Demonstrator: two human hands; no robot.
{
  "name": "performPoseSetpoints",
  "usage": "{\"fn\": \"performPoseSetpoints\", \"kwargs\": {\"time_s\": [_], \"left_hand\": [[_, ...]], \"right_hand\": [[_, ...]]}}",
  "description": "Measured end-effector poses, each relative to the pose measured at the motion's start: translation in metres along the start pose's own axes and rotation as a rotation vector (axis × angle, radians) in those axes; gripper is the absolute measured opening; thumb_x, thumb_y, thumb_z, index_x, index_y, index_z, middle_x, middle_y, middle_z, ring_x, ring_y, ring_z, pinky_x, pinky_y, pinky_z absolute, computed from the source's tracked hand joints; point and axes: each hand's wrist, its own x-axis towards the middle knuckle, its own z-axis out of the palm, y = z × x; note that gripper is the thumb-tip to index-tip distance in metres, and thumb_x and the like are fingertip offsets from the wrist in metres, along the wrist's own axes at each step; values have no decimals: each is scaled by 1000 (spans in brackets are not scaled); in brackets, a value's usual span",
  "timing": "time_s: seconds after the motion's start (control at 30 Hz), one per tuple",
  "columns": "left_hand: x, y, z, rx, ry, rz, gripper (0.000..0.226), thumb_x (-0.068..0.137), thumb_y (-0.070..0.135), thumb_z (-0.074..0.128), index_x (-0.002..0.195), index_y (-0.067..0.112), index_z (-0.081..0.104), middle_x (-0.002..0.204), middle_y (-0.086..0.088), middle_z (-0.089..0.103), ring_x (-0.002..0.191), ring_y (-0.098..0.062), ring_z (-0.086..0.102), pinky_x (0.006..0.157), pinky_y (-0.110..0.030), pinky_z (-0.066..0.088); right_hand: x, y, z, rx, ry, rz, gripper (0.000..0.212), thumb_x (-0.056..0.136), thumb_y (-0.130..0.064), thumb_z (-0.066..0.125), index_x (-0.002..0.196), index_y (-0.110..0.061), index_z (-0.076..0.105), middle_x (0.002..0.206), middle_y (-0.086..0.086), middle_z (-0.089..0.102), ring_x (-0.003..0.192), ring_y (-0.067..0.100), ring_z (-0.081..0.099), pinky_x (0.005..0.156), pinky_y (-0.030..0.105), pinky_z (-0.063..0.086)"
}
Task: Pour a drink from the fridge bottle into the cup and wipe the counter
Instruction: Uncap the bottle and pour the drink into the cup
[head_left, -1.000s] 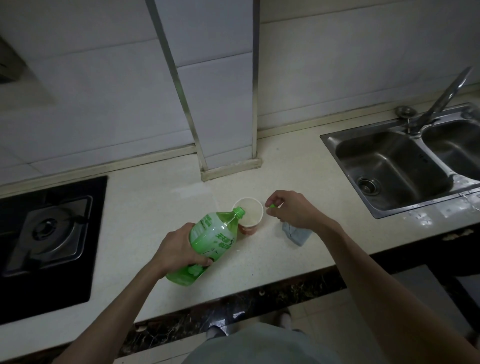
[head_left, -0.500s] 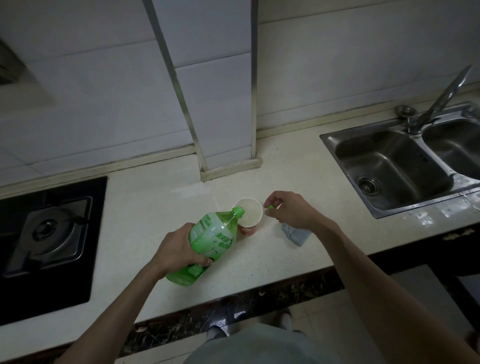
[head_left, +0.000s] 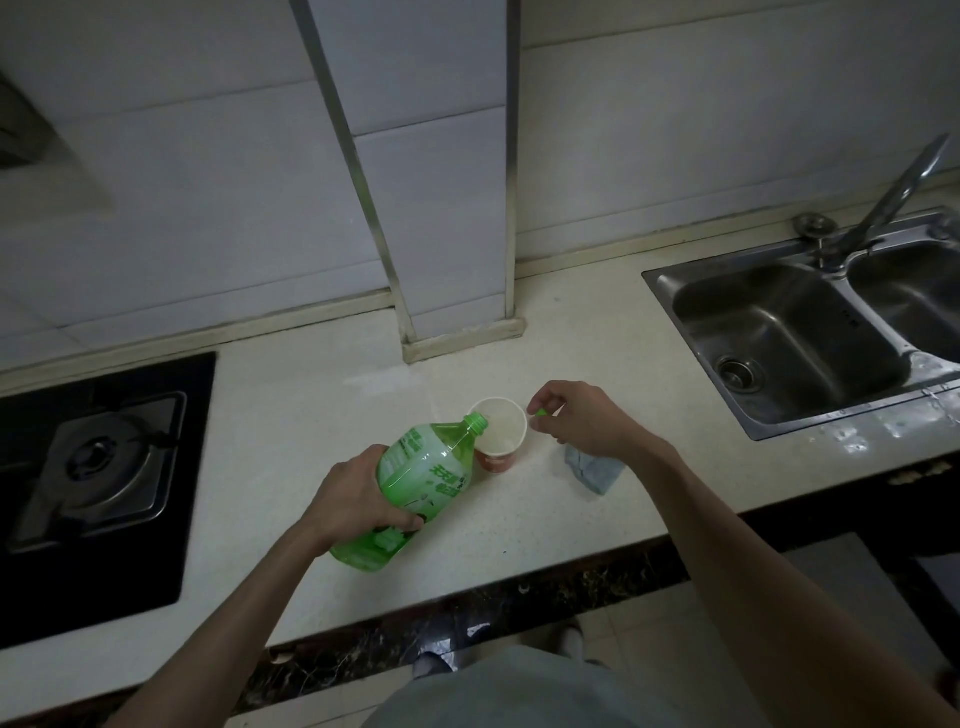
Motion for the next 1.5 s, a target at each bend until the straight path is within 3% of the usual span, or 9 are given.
{"fn": "performPoseSetpoints", "kwargs": {"time_s": [0.3,0.73,1.03,1.5], "left_hand": [[1,0,-3,12,5,6,76,50,41,91,114,26,53,96,9,65,87,-10,63,72,-29,55],[-4,-2,-5,19,10,5,76,49,40,91,113,25,54,97,7,66,89,-13,63,78,-35,57],[-6,-3,-7,26,13,16,78,51,38,92,116,24,53,100,6,65,92,-14,63,80,-36,56],[-3,-2,-12,44,6,31,81,50,40,91,119,24,52,101,6,64,92,-15,63,80,-37,57]], "right_hand": [[3,-1,1,-10,-1,3,17,91,-25,66,106,-20,63,103,-2,63,75,12,61,71,27,55],[1,-2,4,-19,-8,9,14,90,-25,67,103,-22,62,102,-2,64,80,17,64,76,33,57],[-4,-2,4,-12,-16,10,15,90,-25,66,105,-21,62,100,-2,63,72,9,61,62,17,49],[-5,-1,8,-10,-3,15,12,89,-25,68,100,-22,64,95,-3,65,73,14,64,64,21,52]]}}
